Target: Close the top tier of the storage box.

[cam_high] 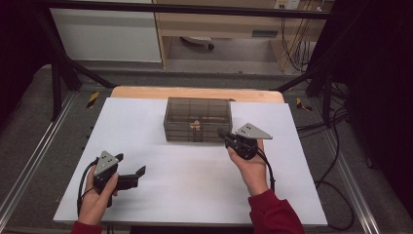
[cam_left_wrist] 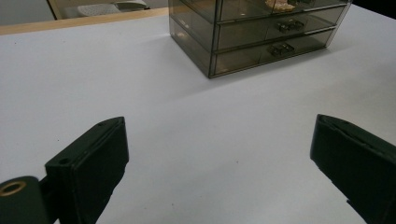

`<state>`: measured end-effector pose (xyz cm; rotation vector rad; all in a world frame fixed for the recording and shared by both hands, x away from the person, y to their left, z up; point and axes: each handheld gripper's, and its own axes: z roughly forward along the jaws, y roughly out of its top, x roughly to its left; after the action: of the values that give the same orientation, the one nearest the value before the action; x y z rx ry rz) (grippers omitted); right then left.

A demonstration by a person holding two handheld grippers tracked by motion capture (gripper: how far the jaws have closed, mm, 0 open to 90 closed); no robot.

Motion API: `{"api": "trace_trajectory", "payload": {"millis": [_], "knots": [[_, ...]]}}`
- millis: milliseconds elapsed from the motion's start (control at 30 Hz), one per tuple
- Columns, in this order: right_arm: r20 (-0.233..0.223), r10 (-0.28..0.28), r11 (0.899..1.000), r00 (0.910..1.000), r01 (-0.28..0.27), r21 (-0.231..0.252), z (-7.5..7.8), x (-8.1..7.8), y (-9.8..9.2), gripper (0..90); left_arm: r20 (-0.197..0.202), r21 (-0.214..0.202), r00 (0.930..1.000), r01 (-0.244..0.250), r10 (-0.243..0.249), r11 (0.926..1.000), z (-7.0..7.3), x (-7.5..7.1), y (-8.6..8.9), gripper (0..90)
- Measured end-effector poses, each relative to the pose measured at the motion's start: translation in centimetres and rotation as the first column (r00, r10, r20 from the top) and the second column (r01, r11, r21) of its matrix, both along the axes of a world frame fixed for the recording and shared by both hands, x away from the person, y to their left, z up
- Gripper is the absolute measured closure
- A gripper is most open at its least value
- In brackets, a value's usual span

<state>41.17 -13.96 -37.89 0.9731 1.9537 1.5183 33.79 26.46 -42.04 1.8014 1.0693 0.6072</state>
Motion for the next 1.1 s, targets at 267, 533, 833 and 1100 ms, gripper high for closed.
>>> {"api": "trace_trajectory", "payload": {"millis": [267, 533, 833, 1100], "knots": [[0.009, -0.007, 1.0, 0.9999, 0.007, -0.003, 0.2, -0.1, -0.2, 90.0, 0.004, 0.003, 1.0, 0.003, -0.003, 1.0, 0.0, 0.0, -0.1, 4.7], [0.013, -0.011, 1.0, 0.9999, 0.011, -0.007, 0.6, -0.1, -0.5, 82.1, 0.002, 0.004, 1.0, 0.005, -0.005, 1.0, 0.0, 0.0, -0.1, 4.8], [0.022, -0.023, 1.0, 0.9995, 0.023, -0.014, 1.2, 0.0, -0.9, 69.9, 0.002, 0.002, 1.0, 0.005, -0.005, 1.0, 0.0, 0.0, -0.1, 4.8], [0.035, -0.04, 0.999, 0.9986, 0.041, -0.026, 1.7, 0.3, -1.2, 38.1, 0.0, 0.004, 1.0, 0.001, -0.001, 1.0, 0.0, 0.0, 0.0, 4.8]]}}
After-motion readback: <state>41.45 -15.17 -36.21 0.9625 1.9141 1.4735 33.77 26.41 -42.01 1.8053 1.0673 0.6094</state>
